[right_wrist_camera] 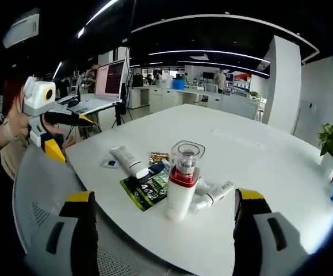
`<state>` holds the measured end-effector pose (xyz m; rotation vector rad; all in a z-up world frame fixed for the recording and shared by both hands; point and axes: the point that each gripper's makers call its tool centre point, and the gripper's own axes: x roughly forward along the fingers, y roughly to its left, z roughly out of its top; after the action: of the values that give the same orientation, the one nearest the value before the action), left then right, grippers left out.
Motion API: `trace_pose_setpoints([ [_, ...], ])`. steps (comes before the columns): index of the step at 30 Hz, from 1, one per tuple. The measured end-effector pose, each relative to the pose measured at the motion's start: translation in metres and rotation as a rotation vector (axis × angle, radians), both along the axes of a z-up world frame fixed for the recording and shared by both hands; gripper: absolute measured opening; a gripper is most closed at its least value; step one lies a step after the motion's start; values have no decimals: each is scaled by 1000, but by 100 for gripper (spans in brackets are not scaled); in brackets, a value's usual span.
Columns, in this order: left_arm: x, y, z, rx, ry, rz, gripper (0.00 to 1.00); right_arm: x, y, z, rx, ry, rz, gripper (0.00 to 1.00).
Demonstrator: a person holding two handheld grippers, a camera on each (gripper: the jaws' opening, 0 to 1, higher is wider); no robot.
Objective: Arrange the skincare products in the storage area until every visible bottle or jar stands upright without overlapping.
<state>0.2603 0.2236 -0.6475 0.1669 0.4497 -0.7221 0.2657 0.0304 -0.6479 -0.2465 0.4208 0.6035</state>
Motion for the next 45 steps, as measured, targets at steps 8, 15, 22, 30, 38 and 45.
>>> trace_pose_setpoints([
  [8,11,14,-2,4,-8,17,97,-2,2,-5,-40,-2,14,100],
  [15,23,19,-14,68,15,3,97,-2,-3,-10,-12,33,-9,100],
  [22,28,18,-24,140,53,-101,96,5,-3,-7,-20,28,-13,100],
  [30,54,15,-30,176,40,-154,94,11,-7,-4,-13,21,-38,100],
  [38,68,8,-33,190,26,-259,82,12,-7,-8,-28,39,-34,100],
  [45,83,6,-44,241,24,-343,69,15,-10,-11,-48,43,-45,100],
])
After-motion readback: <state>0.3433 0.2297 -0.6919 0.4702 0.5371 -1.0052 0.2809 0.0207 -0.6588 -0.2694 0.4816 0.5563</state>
